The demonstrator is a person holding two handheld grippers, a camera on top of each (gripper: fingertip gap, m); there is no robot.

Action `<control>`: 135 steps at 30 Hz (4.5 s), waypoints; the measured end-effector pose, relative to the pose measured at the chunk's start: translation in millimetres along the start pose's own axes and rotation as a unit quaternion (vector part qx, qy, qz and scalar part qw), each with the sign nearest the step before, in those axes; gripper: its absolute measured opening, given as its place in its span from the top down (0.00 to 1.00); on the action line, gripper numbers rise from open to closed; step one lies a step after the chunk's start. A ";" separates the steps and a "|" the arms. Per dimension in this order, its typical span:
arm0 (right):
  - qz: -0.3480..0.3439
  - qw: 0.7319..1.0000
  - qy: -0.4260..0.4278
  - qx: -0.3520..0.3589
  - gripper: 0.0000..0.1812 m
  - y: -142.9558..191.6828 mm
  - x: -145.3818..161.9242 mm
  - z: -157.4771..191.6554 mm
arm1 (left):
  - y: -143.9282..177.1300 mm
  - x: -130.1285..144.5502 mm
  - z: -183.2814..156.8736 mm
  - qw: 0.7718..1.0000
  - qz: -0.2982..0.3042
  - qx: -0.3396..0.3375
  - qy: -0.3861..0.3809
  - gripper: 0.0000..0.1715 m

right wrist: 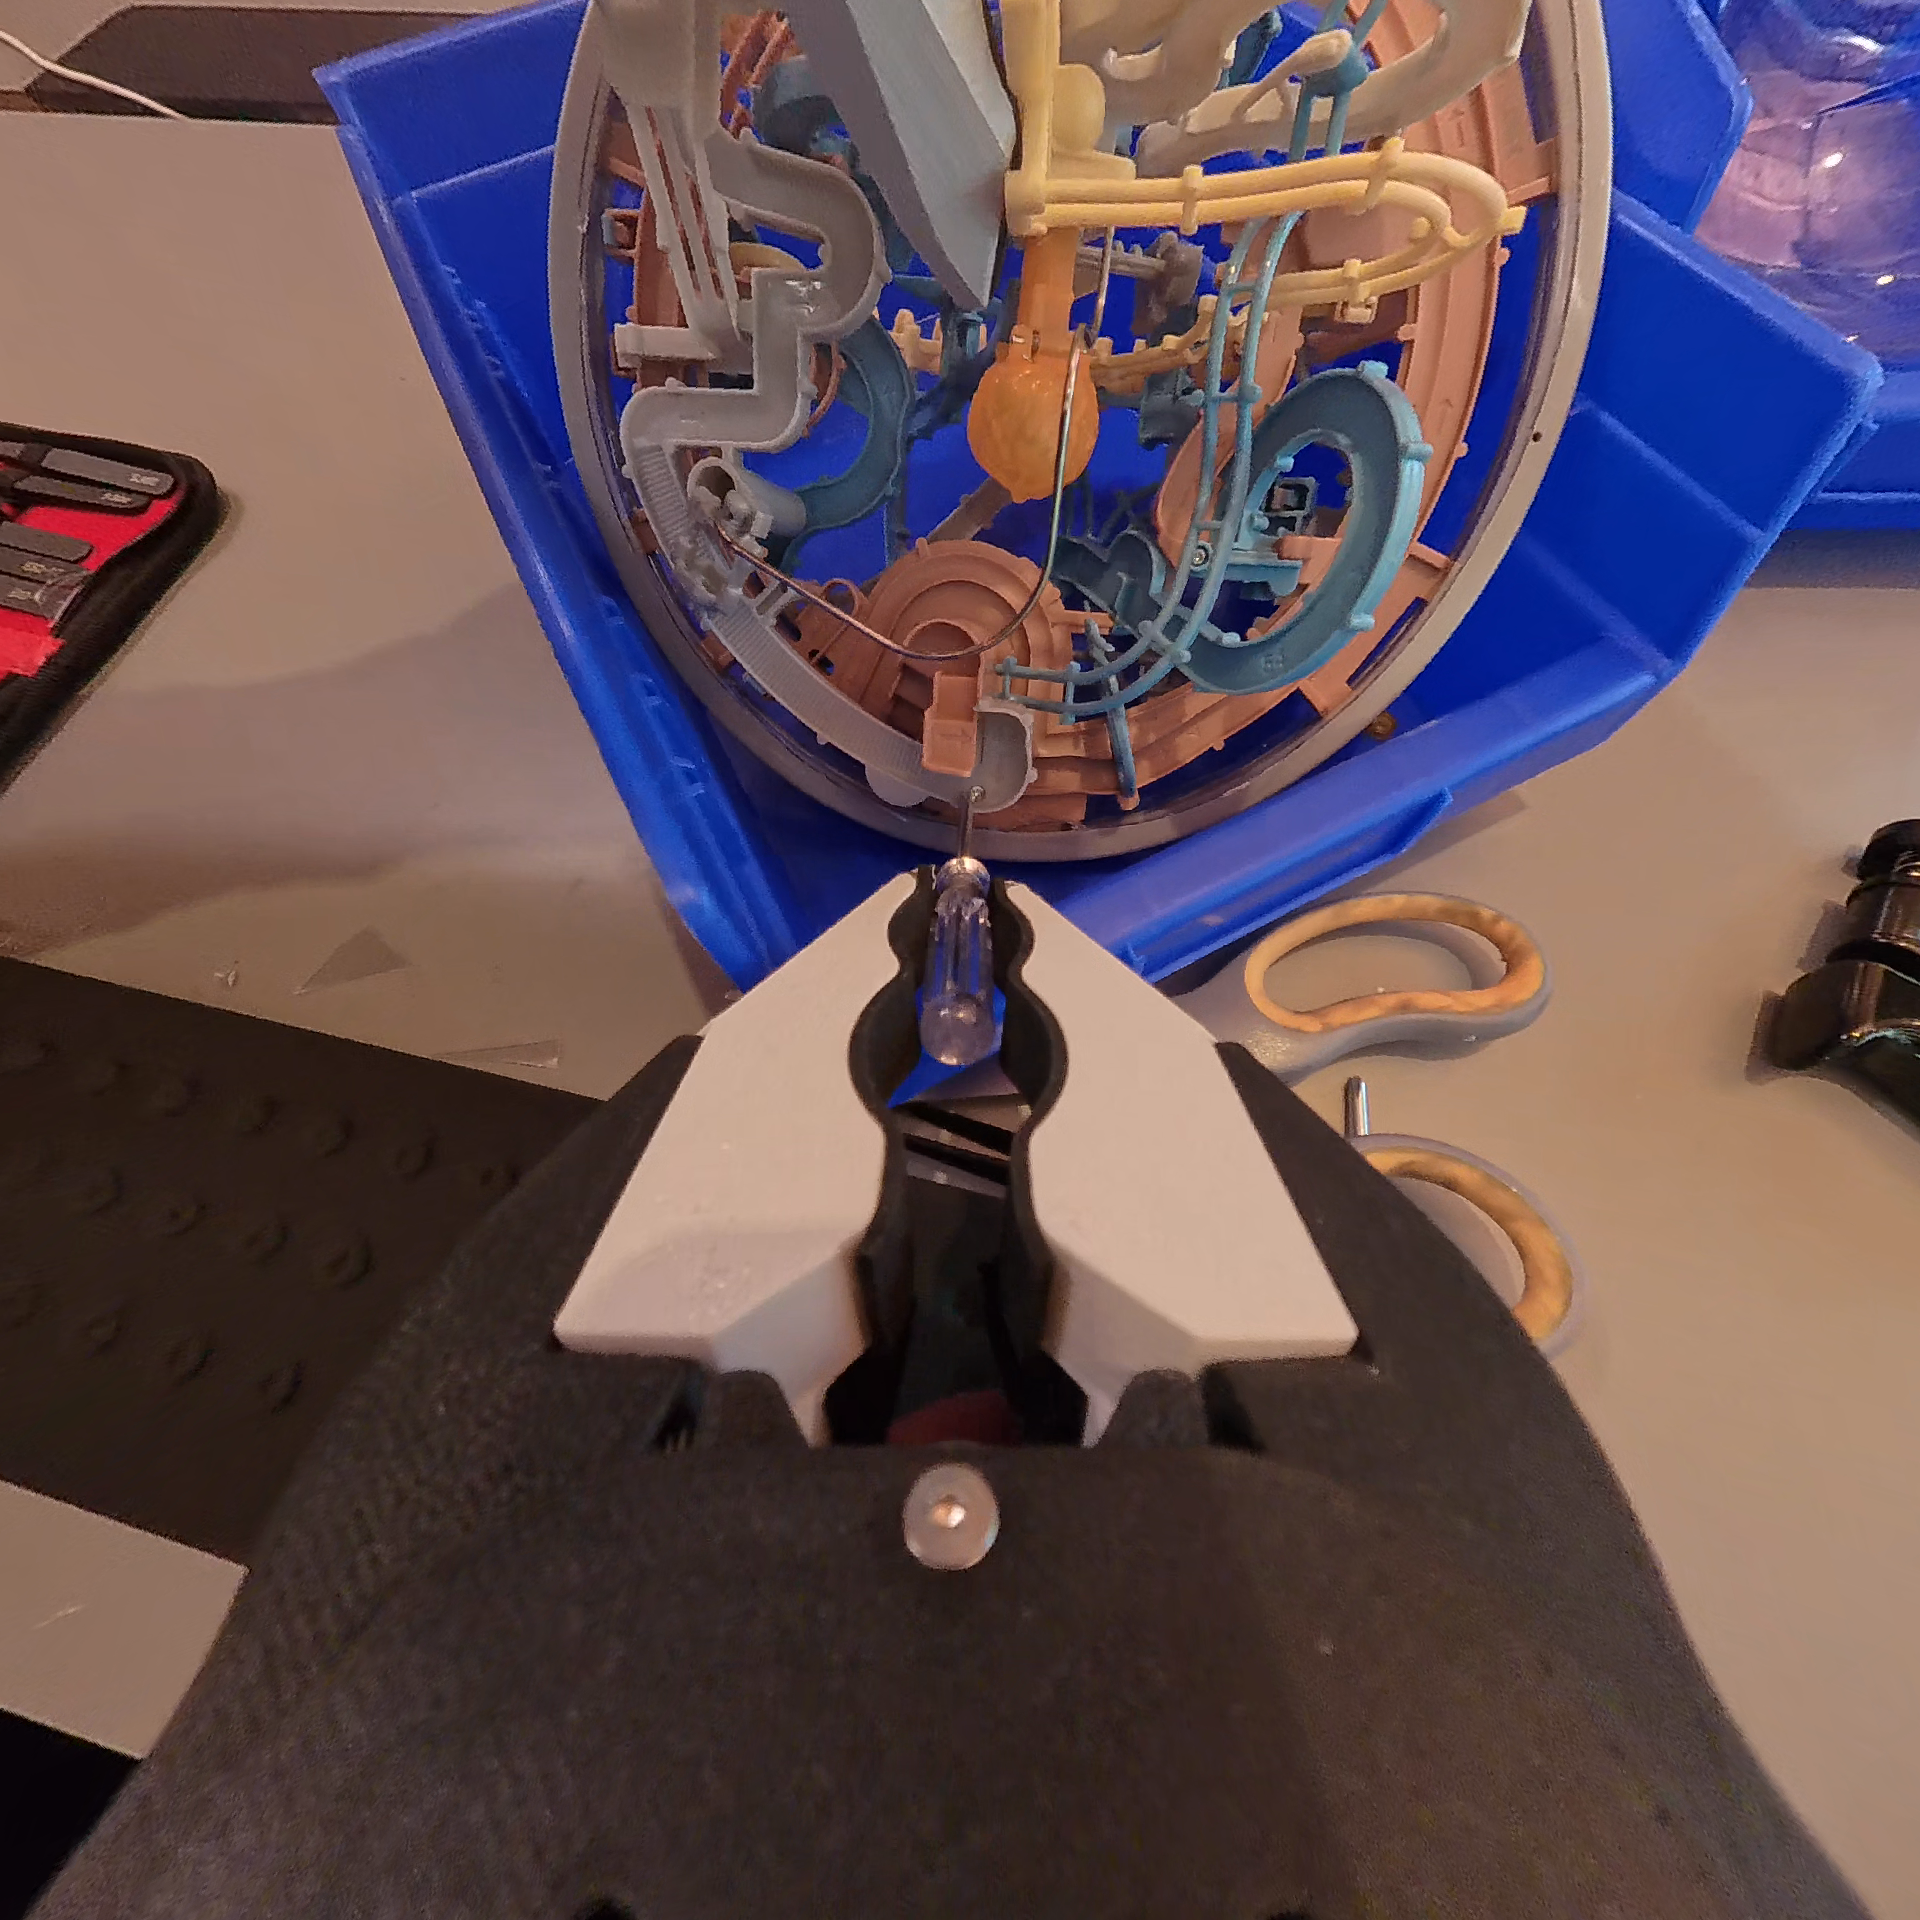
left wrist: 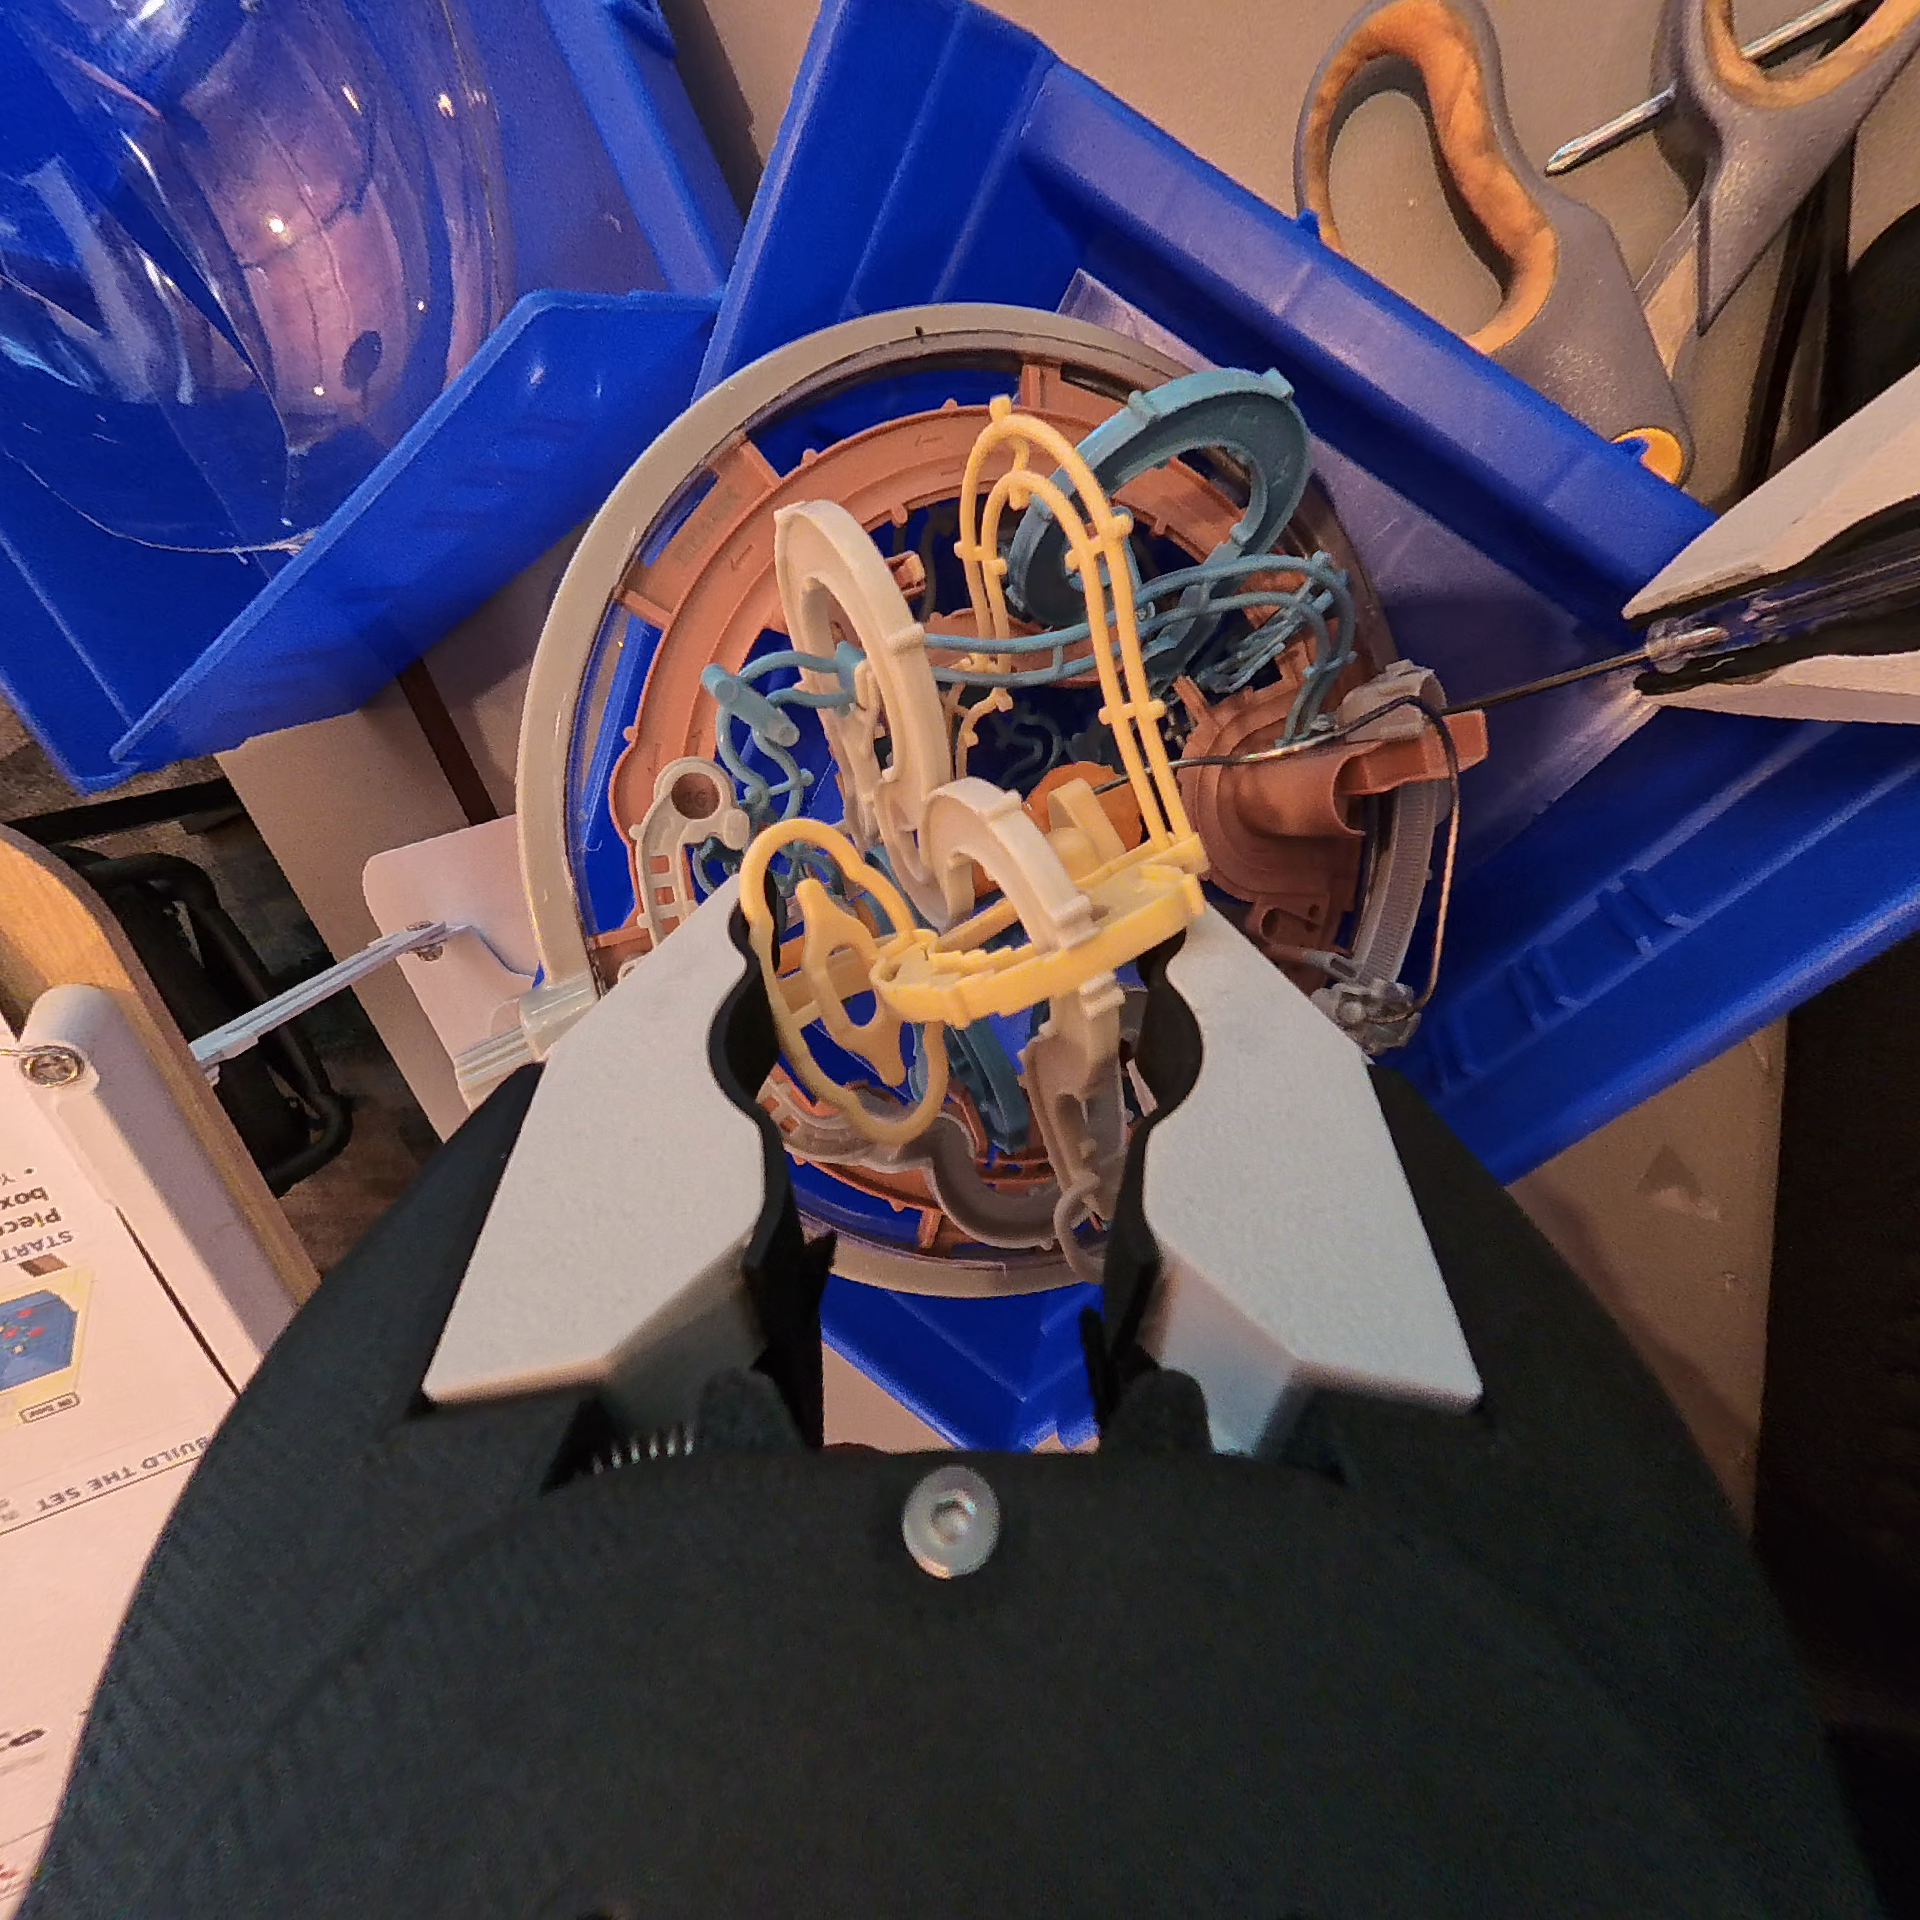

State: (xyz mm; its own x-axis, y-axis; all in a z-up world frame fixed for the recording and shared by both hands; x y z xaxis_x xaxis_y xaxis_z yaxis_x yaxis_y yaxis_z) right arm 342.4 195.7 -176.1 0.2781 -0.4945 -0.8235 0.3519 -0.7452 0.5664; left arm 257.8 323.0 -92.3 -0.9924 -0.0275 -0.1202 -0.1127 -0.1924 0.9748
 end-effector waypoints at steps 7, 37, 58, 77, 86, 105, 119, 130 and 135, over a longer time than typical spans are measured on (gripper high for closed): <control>-0.004 1.000 -0.002 0.012 0.96 -0.8 1.0 -0.8 | -0.3 -0.3 0.3 1.000 -0.003 0.001 -0.001 0.60; 0.000 0.990 0.140 0.013 0.96 -5.0 -6.3 -3.2 | -2.0 1.1 2.4 1.000 -0.017 0.001 0.013 0.61; 0.012 0.599 0.800 -0.025 0.96 -6.1 -28.7 6.8 | -3.6 2.1 9.8 0.999 -0.037 -0.024 0.031 0.61; 0.000 0.996 0.084 -0.036 0.96 -9.4 -6.4 -29.5 | -5.6 4.4 10.2 0.995 -0.083 -0.040 0.035 0.61; -0.012 0.997 0.064 -0.029 0.96 -7.3 -5.6 -29.0 | -5.8 4.3 10.3 0.995 -0.084 -0.040 0.034 0.61; 0.014 0.999 0.014 -0.031 0.96 -13.7 -13.6 -21.8 | -6.4 3.3 11.0 0.995 -0.087 -0.037 0.042 0.61; -0.037 0.835 0.549 -0.006 0.96 -14.1 -18.2 -7.4 | -7.0 5.2 12.7 0.994 -0.092 -0.035 0.041 0.61; 0.003 0.631 0.776 0.000 0.96 -4.4 -51.5 -6.6 | -8.3 8.8 21.5 0.992 -0.103 -0.041 0.061 0.61; 0.020 0.891 0.451 -0.043 0.96 5.4 -52.4 -26.2 | -8.4 8.7 22.1 0.992 -0.104 -0.039 0.059 0.61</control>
State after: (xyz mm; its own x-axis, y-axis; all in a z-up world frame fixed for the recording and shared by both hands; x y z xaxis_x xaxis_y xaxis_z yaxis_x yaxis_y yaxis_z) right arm 353.1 229.3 -129.1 0.8839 0.0697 -0.4625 0.3818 -0.6788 0.6273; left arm 249.0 346.1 -97.4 -0.9346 -0.0919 -0.3435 -0.3066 -0.2810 0.9094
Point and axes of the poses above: each gripper's, where its closed fingertips meet, y back along the fingers, x out of its underside, z = x × y across the jaws, the point moved 7 cm from there along y, back along the fingers, and after that the axes turned 10 degrees about x, right-handed, at the moved point
